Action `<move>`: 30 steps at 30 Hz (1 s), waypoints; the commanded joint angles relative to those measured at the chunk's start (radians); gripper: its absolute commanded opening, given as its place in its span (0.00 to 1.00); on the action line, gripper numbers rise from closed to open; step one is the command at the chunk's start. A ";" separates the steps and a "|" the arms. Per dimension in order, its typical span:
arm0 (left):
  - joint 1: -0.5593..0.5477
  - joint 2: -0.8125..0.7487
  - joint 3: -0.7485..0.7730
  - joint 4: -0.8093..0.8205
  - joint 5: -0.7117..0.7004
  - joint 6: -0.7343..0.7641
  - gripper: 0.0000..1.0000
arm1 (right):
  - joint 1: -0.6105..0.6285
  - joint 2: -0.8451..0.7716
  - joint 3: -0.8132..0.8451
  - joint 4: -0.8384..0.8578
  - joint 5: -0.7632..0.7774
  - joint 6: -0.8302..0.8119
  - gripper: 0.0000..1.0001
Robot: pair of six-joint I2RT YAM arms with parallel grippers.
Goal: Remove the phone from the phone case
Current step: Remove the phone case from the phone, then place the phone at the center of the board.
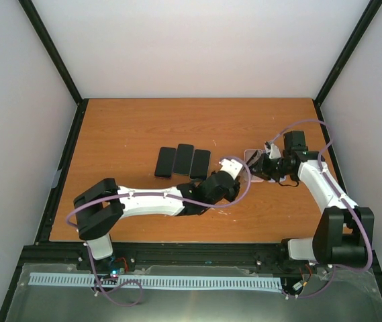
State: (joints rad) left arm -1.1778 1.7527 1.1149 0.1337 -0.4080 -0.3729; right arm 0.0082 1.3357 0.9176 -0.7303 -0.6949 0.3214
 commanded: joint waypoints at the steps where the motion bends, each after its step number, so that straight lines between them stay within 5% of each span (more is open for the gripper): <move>1: 0.071 -0.081 -0.004 0.004 -0.103 -0.155 0.00 | -0.026 -0.020 0.043 -0.031 0.054 -0.060 0.03; 15: 0.075 -0.048 0.087 0.004 -0.124 -0.109 0.00 | -0.014 0.012 0.235 -0.233 0.170 -0.134 0.03; 23: 0.071 -0.055 0.053 -0.069 -0.194 0.030 0.00 | -0.150 -0.013 0.109 0.015 0.073 -0.265 0.03; 30: 0.029 0.031 0.096 -0.116 -0.338 0.117 0.00 | -0.212 -0.073 -0.054 0.271 0.085 -0.220 0.03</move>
State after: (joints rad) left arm -1.1194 1.7405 1.1419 0.0231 -0.6422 -0.3386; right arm -0.1921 1.3205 0.9192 -0.6479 -0.5911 0.1055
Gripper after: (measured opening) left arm 0.087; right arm 0.081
